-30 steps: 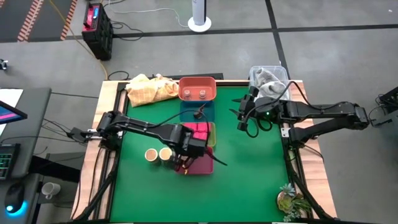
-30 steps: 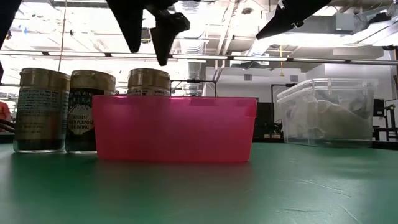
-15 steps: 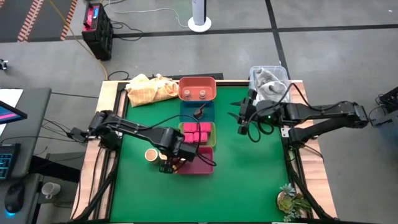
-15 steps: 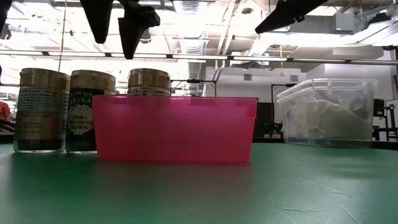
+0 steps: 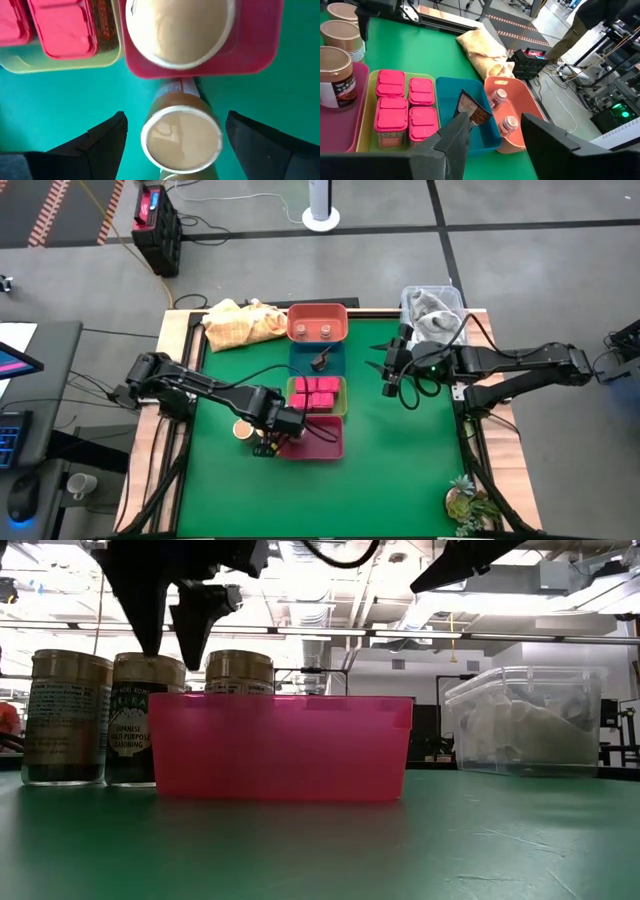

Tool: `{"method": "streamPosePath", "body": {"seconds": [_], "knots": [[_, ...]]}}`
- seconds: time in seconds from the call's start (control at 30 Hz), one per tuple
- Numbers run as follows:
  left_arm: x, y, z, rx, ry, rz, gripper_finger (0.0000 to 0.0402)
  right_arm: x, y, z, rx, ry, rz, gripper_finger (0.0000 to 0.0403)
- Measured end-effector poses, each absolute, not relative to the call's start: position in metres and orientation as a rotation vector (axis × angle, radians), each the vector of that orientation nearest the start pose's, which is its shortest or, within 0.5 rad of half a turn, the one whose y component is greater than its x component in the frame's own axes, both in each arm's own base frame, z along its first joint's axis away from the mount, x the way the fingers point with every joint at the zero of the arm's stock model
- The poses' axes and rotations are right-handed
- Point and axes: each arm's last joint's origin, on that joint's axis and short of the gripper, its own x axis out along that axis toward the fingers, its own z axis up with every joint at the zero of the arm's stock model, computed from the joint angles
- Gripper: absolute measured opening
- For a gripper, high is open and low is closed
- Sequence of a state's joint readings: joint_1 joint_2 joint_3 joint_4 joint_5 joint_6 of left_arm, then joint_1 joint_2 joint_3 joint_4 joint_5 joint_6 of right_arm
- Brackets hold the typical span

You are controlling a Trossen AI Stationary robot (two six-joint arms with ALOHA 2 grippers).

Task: Sort spices by type
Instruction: Put the right brown seasoning can into the red bin

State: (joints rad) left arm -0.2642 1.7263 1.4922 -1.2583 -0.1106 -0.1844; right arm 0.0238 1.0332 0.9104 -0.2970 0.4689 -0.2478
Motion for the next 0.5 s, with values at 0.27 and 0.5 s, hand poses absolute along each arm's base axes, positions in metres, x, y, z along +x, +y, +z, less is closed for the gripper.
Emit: {"method": "streamPosePath", "body": {"seconds": [0.27, 0.5], "knots": [[0.304, -0.083, 0.245, 0.111, 1.496, -0.006, 0.0323, 0.221, -0.008, 0.322, -0.343, 0.463, -0.386, 0.0213], [0.299, -0.083, 0.232, 0.120, 1.530, -0.027, 0.0322, 0.221, -0.008, 0.322, -0.342, 0.462, -0.387, 0.0213]]}}
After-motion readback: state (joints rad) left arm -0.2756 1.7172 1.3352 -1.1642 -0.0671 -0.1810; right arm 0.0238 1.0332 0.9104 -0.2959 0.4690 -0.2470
